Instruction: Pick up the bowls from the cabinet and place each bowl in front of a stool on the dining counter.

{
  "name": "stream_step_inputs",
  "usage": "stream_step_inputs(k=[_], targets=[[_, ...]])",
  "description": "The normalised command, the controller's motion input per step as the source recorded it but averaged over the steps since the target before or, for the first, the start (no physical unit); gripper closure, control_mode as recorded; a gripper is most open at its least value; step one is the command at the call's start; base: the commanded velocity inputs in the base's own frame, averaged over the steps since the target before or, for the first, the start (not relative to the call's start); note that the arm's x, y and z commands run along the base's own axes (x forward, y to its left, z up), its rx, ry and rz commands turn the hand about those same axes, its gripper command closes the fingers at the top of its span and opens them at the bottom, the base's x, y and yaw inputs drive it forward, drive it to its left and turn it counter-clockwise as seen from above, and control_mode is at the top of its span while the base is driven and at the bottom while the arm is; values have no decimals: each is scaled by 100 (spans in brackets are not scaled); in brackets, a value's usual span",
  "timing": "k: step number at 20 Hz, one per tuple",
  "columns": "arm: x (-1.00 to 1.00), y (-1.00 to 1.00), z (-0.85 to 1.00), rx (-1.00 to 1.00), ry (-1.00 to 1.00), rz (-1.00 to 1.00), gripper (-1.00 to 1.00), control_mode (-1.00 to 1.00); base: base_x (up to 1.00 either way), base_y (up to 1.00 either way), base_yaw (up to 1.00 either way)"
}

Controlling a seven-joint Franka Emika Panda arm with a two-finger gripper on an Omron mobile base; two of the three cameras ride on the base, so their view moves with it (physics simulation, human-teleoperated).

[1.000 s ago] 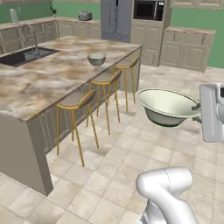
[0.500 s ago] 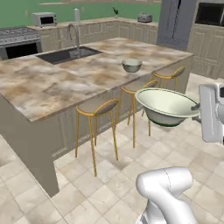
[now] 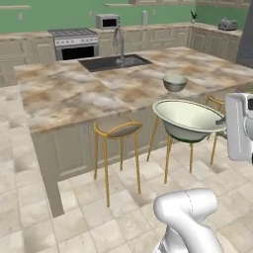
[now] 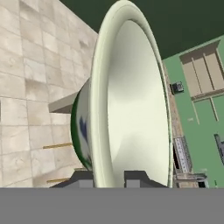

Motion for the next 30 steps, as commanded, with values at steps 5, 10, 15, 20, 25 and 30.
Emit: stream_step_inputs(k=[5,10,15,20,25,30], targets=[[0,0,0,0,0,0,100,100,51,-99,51],[0,0,0,0,0,0,100,100,49,-80,41],[0,0,0,0,0,0,100,100,37,4,1],[0,0,0,0,0,0,100,100,54,21,0],[0,0,0,0,0,0,100,100,55,31,-2],[0,0,0,0,0,0,100,100,49,57,-8]])
